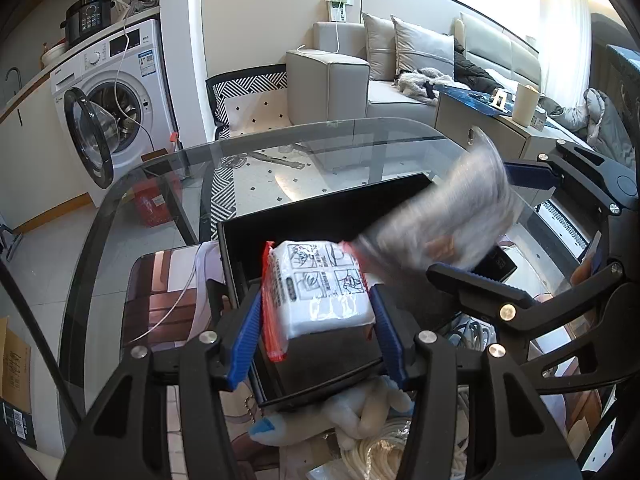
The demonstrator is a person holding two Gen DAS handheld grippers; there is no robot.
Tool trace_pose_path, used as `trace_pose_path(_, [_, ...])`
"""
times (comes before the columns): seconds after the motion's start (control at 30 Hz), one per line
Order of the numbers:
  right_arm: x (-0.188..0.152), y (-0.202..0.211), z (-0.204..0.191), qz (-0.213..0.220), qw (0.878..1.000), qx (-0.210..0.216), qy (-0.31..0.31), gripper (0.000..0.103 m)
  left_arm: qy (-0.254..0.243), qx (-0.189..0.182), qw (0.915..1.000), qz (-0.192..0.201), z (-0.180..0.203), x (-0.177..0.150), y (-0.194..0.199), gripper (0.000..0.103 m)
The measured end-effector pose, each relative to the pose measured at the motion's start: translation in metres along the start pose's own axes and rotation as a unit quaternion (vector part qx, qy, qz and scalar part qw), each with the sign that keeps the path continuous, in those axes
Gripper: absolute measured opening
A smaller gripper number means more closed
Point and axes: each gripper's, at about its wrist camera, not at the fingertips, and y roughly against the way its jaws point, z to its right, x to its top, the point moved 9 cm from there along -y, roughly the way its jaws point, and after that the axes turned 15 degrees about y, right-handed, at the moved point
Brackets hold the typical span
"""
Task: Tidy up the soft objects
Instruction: 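Carry the packet with left tool into the black box while right tool drops the cord bag in, then withdraw both open tools from the black box back over the pile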
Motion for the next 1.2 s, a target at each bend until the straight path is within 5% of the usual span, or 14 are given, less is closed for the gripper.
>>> trace_pose_path(0.17, [0.003,0.006,-0.002,0.004,1.0,-0.009,0.005,0.097,-0.001,0.002,1.0,0.001,-0.002,0.0,0.0,0.052])
trace_pose_path(0.63, [0.008,0.028,-0.003,0.012,0.999,-0.034,0.02,0.102,-0.003,0.013,0.9999,0.01,-0.004,-0.001,0.008,0.052])
trace_pose_path(1.2, [-0.001,0.077,-0.005,0.022,0.997,-0.07,0.015,0.102,-0.015,0.028,0.9988,0.036,0.005,-0.015,0.042,0.08])
